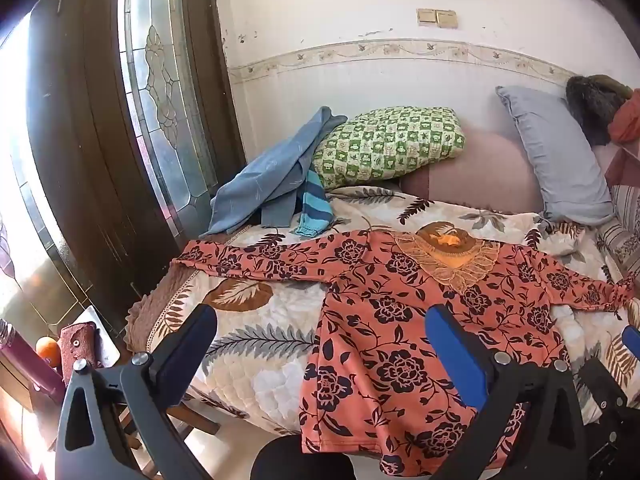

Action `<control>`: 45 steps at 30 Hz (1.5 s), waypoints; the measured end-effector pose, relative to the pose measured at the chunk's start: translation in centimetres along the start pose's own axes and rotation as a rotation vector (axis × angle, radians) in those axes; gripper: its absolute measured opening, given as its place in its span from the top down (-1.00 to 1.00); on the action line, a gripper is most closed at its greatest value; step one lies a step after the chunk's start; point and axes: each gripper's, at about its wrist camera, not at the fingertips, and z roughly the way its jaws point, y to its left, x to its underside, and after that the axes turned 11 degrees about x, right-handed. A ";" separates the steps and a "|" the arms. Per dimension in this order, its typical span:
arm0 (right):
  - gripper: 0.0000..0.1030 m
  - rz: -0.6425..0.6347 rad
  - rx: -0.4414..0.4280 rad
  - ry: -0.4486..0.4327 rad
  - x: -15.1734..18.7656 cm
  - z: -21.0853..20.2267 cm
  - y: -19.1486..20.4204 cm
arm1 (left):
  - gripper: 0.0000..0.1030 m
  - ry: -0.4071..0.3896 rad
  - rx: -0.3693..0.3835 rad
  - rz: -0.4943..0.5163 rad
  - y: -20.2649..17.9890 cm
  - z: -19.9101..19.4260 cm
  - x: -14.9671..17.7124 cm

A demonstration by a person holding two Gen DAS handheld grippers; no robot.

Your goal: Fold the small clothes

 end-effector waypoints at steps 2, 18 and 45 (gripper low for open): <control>-0.70 0.025 0.008 -0.002 0.0 0.3 -1.2 | -1.00 0.007 0.003 0.006 0.1 0.0 0.0; -0.70 0.194 0.178 0.034 -0.1 1.2 -9.7 | -1.00 0.064 0.009 0.110 -4.0 1.2 -0.5; -0.70 0.044 0.233 0.221 -1.2 5.9 -3.4 | -1.00 0.083 0.021 0.052 -2.5 1.9 0.5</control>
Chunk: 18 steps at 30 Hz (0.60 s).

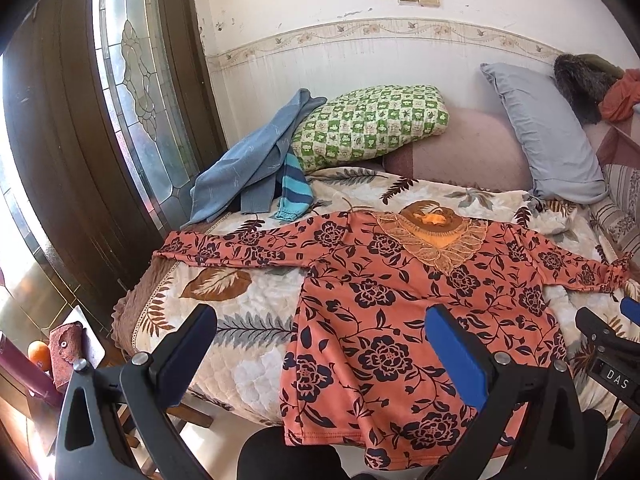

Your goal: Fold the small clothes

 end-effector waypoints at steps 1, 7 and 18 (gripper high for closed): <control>-0.70 -0.005 0.006 0.000 -0.1 0.0 0.0 | -1.00 0.003 0.001 0.001 0.0 0.1 0.0; -0.70 -0.010 0.010 0.011 -0.2 0.2 0.0 | -1.00 0.016 0.011 0.017 -0.4 0.5 -0.2; -0.70 -0.010 0.004 0.016 -0.2 0.3 0.1 | -1.00 0.024 0.016 0.030 -0.8 0.9 0.2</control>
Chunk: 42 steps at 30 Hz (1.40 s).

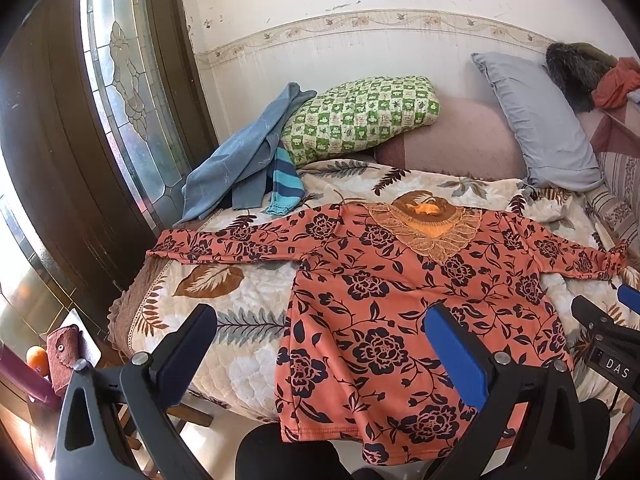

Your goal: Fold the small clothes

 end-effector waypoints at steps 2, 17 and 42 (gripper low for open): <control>-0.70 0.003 0.000 -0.003 0.1 0.0 0.1 | -1.00 -0.001 0.001 0.002 0.0 -0.1 0.1; -0.70 0.014 -0.020 -0.012 0.1 -1.0 -0.8 | -1.00 -0.022 -0.004 0.001 0.4 -1.4 0.2; -0.70 0.310 0.003 0.099 3.1 8.1 -14.1 | -1.00 0.405 0.481 -0.053 -3.7 0.7 10.5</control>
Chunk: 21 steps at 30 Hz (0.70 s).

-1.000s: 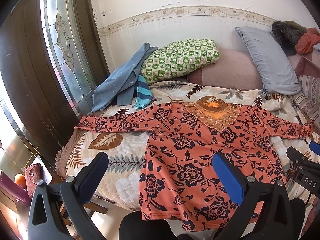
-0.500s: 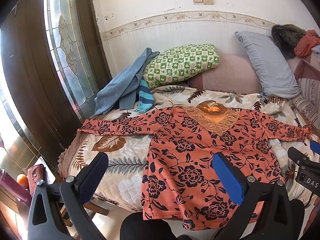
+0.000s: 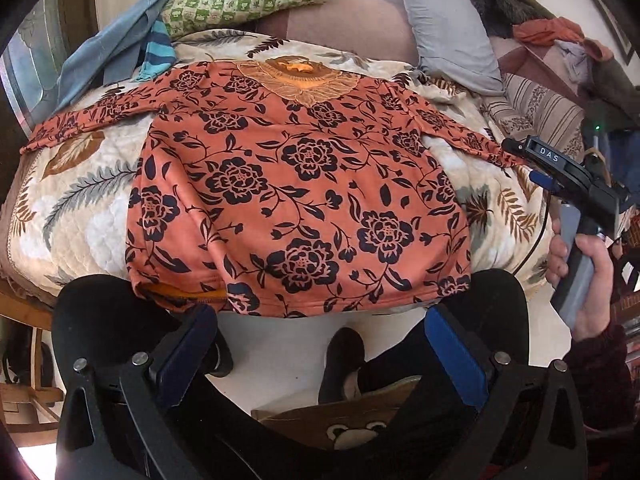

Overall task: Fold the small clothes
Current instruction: 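Reach the right tool to a blouse sleeve cuff and grasp it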

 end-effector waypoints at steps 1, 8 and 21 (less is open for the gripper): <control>-0.70 0.038 0.011 0.004 -0.6 0.6 -1.6 | -1.00 0.006 0.001 -0.014 0.3 0.0 0.0; -0.70 0.319 0.009 0.013 -4.7 3.9 -11.7 | -1.00 0.012 -0.061 -0.006 0.9 0.6 -1.0; -0.70 0.602 0.163 0.196 -15.6 19.5 -20.6 | -1.00 -0.112 -0.403 0.100 1.6 5.6 -11.3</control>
